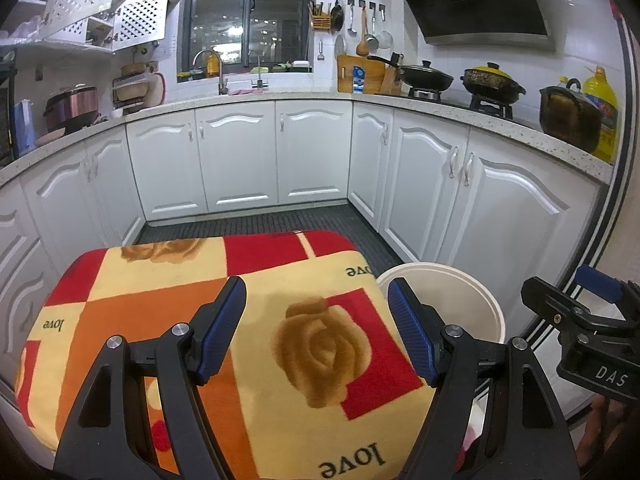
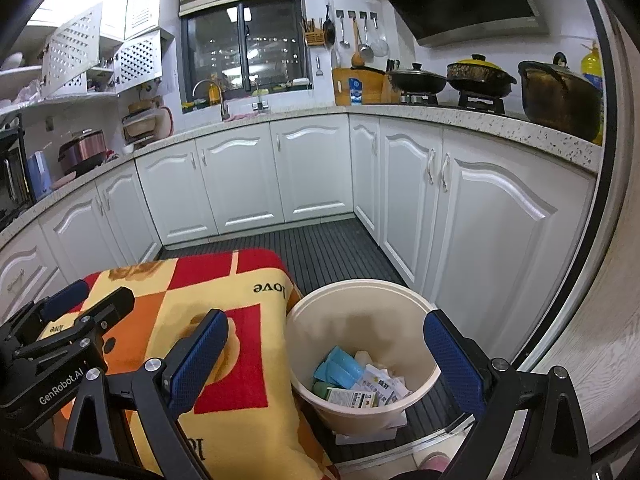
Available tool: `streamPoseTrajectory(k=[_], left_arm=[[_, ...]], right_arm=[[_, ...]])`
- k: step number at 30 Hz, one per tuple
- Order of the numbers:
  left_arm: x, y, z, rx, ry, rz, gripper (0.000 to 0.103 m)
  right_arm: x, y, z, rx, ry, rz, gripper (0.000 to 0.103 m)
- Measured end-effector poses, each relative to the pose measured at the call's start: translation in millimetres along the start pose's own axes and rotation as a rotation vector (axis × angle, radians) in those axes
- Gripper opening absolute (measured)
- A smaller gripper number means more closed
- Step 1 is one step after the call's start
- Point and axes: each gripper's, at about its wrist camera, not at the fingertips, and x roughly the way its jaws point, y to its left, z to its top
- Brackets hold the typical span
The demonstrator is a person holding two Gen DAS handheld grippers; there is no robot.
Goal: Collect trash
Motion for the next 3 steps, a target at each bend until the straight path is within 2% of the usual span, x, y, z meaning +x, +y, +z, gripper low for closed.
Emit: streamPoseTrajectory(k=[3], left_arm=[[6.9,11.2,-4.3,-0.016,0.021,0.01,0.073]], right_arm=[[8.3,4.8,-0.8,-0.009,0.02,0.003,0.097]])
